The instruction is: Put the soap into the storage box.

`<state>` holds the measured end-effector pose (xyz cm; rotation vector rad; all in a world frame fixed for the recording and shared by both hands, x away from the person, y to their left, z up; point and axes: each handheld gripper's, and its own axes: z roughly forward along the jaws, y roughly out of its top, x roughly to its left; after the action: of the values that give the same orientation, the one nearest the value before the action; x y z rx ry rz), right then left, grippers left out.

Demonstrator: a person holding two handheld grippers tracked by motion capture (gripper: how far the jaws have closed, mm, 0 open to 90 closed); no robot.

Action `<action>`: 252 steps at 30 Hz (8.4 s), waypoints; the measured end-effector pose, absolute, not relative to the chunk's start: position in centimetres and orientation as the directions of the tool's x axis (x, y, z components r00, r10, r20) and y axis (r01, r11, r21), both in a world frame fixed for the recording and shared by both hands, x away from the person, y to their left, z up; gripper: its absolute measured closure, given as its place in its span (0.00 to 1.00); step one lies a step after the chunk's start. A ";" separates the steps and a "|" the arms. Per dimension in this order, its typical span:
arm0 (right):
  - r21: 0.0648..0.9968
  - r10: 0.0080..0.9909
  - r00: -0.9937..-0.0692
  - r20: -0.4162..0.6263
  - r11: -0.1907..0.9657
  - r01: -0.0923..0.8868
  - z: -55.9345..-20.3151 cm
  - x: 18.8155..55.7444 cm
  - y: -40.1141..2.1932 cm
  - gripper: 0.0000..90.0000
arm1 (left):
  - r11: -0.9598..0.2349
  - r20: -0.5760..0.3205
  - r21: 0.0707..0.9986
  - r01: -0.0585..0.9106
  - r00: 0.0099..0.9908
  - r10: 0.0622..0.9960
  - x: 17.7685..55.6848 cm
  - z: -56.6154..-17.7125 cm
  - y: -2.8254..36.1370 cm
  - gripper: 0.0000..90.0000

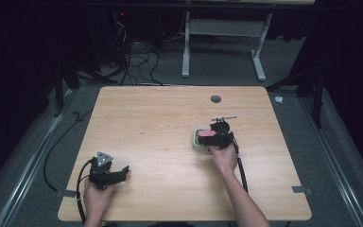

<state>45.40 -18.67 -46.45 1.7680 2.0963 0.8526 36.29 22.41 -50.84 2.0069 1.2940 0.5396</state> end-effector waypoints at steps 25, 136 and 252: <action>0.588 0.968 -0.204 0.146 0.082 0.805 -47.0 45.5 -18.9 0.14 | -0.275 -0.018 0.730 0.625 0.420 0.907 36.3 -50.8 22.4 0.19; 0.768 0.973 -0.188 0.136 0.017 0.640 -41.9 37.8 -29.9 0.24 | -0.276 -0.017 0.730 0.625 0.421 0.907 36.3 -50.8 22.4 0.19; 0.718 0.971 -0.237 0.034 0.141 0.682 -50.0 31.6 -28.8 0.26 | -0.275 -0.018 0.731 0.625 0.420 0.907 36.3 -50.8 22.4 0.19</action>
<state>31.59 -28.82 -50.05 1.5801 1.9824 0.8717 36.28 22.38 -50.84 2.0067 1.2934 0.5402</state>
